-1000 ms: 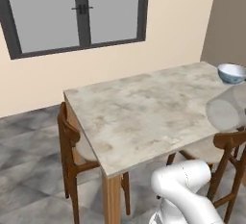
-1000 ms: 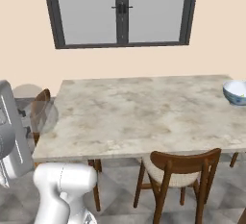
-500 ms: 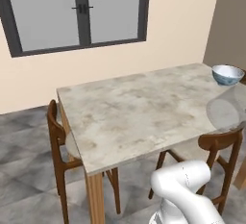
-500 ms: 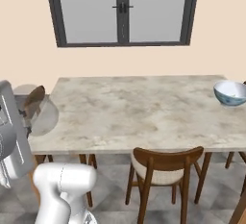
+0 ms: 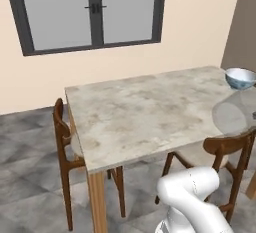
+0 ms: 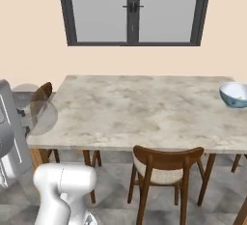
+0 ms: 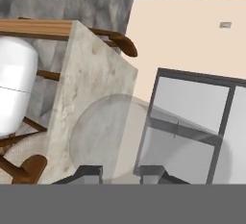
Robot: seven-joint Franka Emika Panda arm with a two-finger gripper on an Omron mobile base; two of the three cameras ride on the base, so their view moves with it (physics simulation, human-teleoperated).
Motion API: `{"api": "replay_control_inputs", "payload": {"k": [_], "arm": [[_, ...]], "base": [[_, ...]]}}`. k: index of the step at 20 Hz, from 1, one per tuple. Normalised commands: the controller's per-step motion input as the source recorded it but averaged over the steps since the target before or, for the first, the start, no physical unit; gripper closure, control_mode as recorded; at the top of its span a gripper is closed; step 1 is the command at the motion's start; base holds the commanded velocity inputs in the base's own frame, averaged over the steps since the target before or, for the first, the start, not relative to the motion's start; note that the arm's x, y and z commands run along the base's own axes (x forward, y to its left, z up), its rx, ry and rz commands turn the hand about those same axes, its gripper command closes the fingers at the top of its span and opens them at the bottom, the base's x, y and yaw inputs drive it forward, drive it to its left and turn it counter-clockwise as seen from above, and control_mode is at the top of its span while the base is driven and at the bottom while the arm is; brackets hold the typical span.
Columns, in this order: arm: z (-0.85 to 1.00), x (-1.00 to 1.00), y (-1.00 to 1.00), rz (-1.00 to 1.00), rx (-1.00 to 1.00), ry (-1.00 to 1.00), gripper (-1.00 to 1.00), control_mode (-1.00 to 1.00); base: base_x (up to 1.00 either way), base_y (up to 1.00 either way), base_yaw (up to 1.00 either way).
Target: There is a bowl on the dining counter. Grab a lemon wedge from the fridge and place it in the bowl. Then get the liquor bottle and glass cup from the cabinet and place them next to the bowl.
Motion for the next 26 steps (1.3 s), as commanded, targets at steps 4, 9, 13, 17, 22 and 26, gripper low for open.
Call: {"api": "replay_control_inputs", "payload": {"k": [4,9,13,17,22,26], "arm": [[0.00,0.00,0.00,0.00,0.00,0.00,1.00,1.00],[0.00,0.00,0.00,0.00,0.00,0.00,1.00,1.00],[0.00,0.00,0.00,0.00,0.00,0.00,1.00,1.00],[0.00,0.00,0.00,0.00,0.00,0.00,1.00,1.00],[0.00,0.00,0.00,0.00,0.00,0.00,1.00,1.00],[0.00,0.00,0.00,0.00,0.00,0.00,1.00,1.00]], "base": [[-0.94,-0.91,0.27],[-0.86,-1.00,0.26],[-0.33,-1.00,0.25],[-0.01,-0.95,0.25],[0.00,-0.92,0.26],[0.00,-0.91,0.27]]}}
